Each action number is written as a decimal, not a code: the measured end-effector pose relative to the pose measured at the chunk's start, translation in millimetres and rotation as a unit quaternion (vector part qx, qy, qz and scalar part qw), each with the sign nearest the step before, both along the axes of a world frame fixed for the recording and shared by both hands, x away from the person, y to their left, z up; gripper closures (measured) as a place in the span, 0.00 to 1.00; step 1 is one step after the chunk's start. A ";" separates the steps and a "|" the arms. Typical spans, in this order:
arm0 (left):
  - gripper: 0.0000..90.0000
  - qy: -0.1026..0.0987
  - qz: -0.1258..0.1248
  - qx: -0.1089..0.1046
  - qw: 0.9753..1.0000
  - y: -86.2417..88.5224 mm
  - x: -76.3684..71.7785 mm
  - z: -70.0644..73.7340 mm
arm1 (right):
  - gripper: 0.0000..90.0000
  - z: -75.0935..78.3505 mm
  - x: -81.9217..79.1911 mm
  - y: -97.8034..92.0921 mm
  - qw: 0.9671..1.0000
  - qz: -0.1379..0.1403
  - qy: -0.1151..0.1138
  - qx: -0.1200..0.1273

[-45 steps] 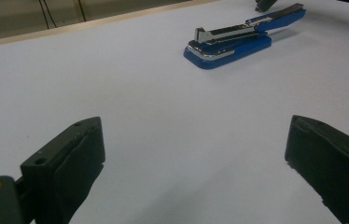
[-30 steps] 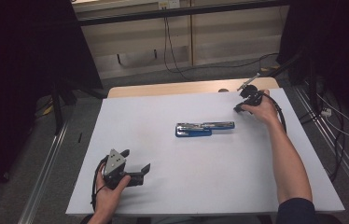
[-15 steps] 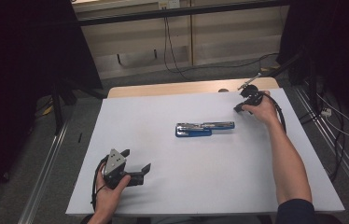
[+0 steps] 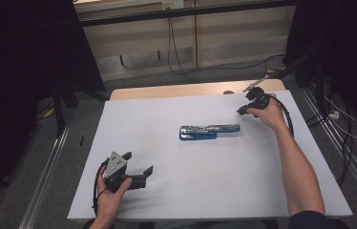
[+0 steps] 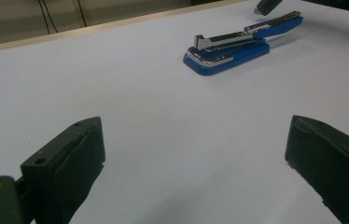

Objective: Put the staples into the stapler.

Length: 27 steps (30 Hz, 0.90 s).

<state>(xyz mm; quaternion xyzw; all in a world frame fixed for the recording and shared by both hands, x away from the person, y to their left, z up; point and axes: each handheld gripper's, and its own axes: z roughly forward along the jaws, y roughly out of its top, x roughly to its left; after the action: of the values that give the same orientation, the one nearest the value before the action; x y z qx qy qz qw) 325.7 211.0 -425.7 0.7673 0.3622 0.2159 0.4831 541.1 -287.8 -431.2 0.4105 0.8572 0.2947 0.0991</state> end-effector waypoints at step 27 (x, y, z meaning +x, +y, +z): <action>0.06 -0.001 -0.008 0.003 1.000 -3.0 0.9 0.5 | 0.88 38.6 -35.6 27.2 0.994 0.061 -0.075 0.052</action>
<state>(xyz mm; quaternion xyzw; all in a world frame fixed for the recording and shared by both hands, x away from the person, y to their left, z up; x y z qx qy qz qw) 326.6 208.0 -425.3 0.7716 0.3547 0.2138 0.4828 505.5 -260.6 -392.5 0.3386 0.8544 0.3745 0.1231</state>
